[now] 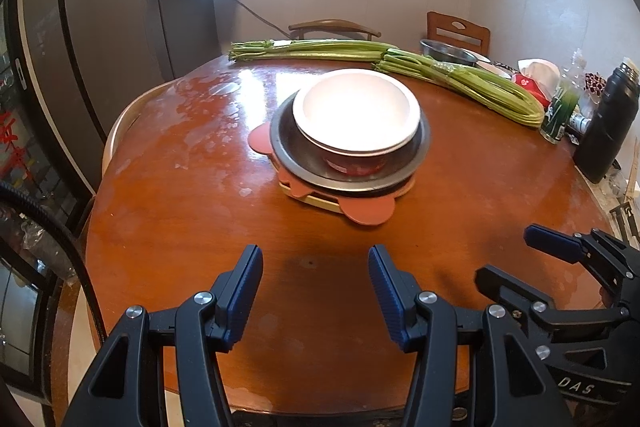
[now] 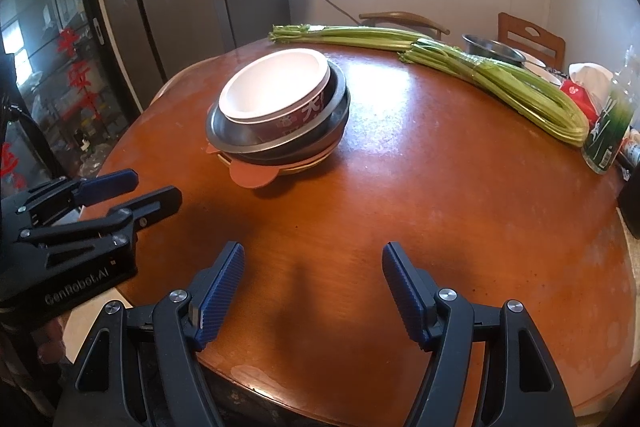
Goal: Organize plates and bowls
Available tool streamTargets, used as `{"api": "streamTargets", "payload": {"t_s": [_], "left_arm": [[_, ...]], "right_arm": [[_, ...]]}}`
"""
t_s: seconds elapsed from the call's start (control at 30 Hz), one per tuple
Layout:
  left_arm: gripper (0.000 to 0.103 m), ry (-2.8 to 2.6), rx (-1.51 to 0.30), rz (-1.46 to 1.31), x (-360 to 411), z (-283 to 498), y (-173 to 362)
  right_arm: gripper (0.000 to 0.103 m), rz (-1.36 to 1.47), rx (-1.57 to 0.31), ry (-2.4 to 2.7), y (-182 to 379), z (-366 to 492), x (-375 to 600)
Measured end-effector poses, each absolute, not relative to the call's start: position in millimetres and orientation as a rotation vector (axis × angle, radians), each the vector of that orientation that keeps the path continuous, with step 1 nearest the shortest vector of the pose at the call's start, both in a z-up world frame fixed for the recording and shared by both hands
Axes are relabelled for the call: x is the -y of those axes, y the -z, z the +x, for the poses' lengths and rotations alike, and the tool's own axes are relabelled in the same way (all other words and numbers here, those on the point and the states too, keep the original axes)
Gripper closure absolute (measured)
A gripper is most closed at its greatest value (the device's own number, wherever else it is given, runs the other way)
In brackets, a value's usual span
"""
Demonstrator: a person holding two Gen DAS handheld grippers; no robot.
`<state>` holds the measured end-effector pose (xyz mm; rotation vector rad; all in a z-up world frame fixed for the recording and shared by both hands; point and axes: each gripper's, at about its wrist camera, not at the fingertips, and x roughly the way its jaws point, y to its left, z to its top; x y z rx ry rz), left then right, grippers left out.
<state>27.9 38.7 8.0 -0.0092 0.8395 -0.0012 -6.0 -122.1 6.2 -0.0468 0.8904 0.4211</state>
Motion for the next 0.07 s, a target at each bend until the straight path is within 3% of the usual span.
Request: {"api": "streamTargets", "payload": {"t_s": [0.07], "left_arm": [[0.048,-0.004,-0.837,-0.019,-46.3,33.4,-9.9]], "right_arm": [[0.030,-0.036,-0.899,-0.414,-4.7,-2.6,127.1]]}}
